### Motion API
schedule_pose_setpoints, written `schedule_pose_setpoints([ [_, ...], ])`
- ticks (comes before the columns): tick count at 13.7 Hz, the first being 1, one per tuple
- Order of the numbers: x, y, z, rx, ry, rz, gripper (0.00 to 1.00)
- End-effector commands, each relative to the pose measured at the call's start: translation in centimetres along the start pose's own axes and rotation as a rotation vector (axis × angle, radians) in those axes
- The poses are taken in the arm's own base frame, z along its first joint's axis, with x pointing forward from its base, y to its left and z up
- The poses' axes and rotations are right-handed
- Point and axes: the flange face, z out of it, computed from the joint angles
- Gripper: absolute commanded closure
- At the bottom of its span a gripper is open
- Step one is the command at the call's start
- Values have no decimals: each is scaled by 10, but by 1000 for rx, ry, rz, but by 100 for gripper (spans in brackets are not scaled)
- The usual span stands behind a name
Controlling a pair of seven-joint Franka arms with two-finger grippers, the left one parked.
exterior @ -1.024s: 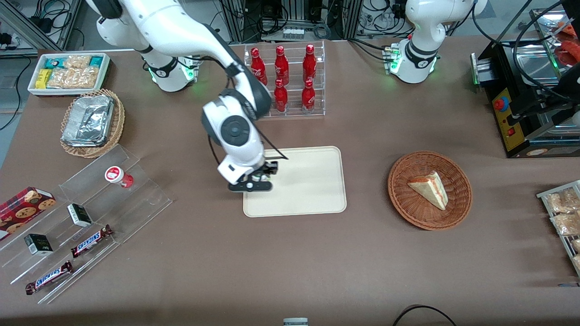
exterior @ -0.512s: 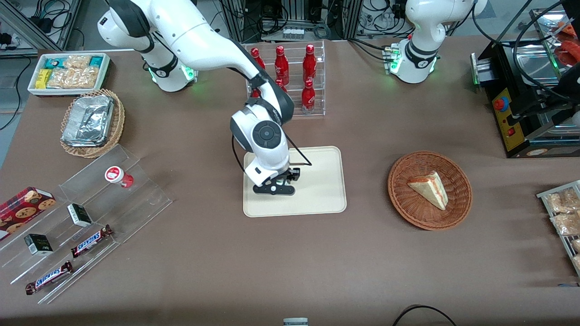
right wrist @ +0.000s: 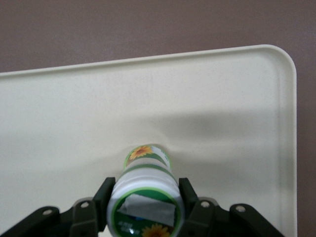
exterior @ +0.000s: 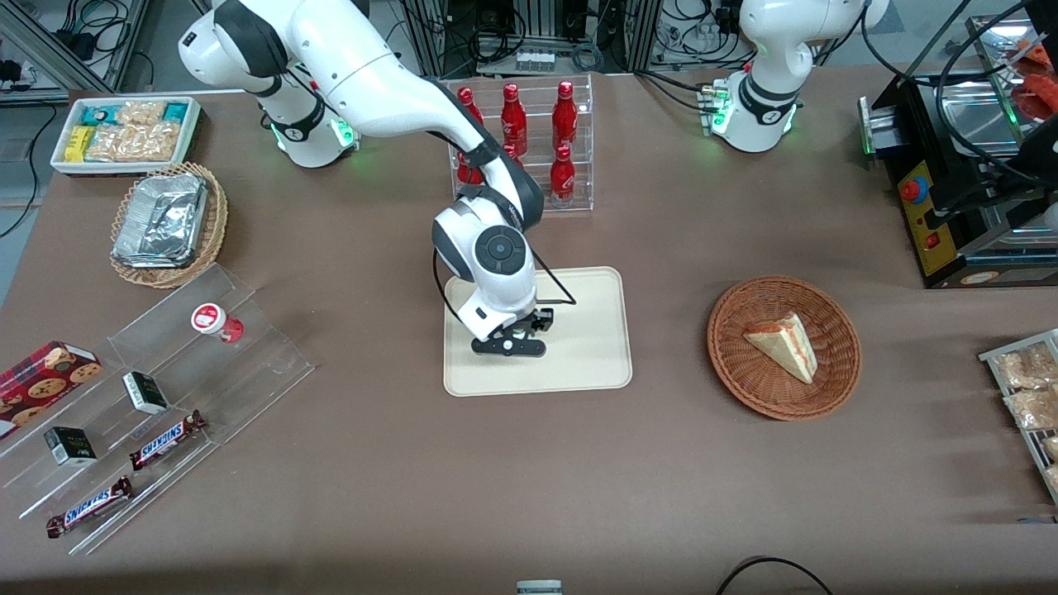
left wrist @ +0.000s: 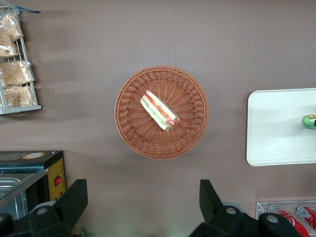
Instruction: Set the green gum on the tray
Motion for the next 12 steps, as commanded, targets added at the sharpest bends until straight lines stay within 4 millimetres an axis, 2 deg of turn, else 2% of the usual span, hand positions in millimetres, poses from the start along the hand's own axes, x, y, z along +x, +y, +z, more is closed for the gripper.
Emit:
schedule_pose_setpoints([
  [1, 1, -9, 7, -24, 34, -6, 88],
  [2, 1, -9, 8, -26, 33, -6, 47],
  [3, 1, -9, 8, -26, 33, -8, 0],
  [8, 3, -8, 0, -47, 61, -55, 0],
  [11, 5, -4, -13, -52, 59, -112, 0],
  [12, 5, 0, -29, -53, 51, -126, 0],
])
